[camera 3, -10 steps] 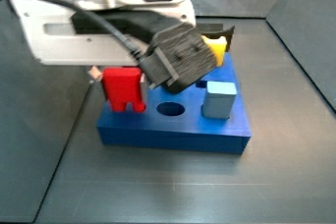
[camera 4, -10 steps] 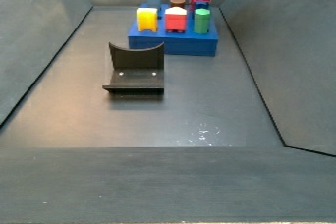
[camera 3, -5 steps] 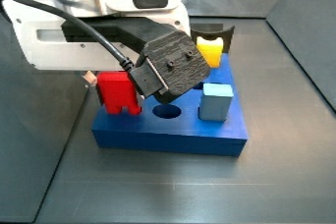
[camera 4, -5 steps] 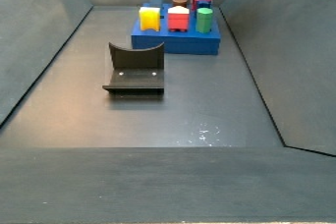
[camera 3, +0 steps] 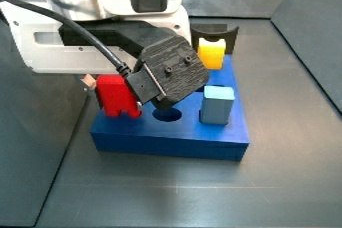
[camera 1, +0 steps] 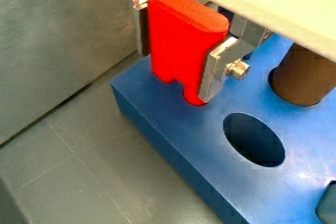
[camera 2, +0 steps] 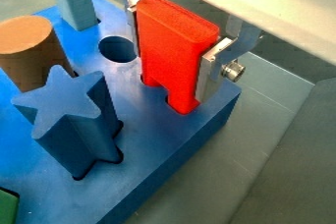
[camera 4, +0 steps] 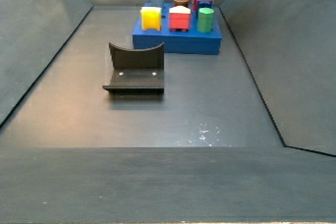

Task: Pick up the square-circle object. Move up. Rotate the square-circle object. Move to above the board. Insert the square-circle object.
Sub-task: Insert the square-circle object.

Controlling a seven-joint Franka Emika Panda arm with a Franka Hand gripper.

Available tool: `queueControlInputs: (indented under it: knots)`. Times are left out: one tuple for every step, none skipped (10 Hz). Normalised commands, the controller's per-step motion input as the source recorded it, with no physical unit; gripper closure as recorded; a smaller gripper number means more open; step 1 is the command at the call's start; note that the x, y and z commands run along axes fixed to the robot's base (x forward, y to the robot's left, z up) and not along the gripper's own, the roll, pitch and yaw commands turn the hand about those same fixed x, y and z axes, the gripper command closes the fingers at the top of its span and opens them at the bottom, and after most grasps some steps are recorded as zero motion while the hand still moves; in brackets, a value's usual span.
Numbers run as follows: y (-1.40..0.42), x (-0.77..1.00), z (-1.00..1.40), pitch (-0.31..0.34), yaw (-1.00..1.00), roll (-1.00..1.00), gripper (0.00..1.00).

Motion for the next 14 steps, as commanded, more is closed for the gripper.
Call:
queueControlInputs:
  knots:
    - [-0.22, -0.06, -0.87, -0.201, 0.0, 0.11, 1.0]
    - [-0.24, -0.09, -0.93, -0.179, 0.0, 0.1, 1.0]
    - [-0.23, -0.1, -0.94, -0.171, 0.0, 0.08, 1.0]
    - [-0.21, -0.07, -0.91, -0.176, 0.07, 0.03, 1.0]
    - [-0.19, -0.07, -0.91, -0.179, 0.09, 0.02, 1.0]
    - [0.0, 0.0, -0.48, -0.257, 0.05, 0.0, 1.0]
    - [0.0, 0.0, -0.08, -0.036, 0.0, 0.04, 1.0]
    - [0.0, -0.12, -0.52, -0.264, -0.02, 0.24, 1.0]
    - [0.0, 0.0, 0.0, -0.01, 0.0, 0.0, 1.0]
    - [-0.12, 0.0, -0.44, 0.0, 0.0, -0.01, 1.0]
    - [-0.11, 0.0, -0.54, 0.02, 0.0, -0.07, 1.0]
    - [0.01, 0.09, -0.7, 0.023, 0.0, -0.16, 1.0]
    - [0.0, 0.1, -1.0, -0.05, 0.0, 0.0, 1.0]
    - [0.0, 0.07, -1.0, -0.039, 0.0, 0.0, 1.0]
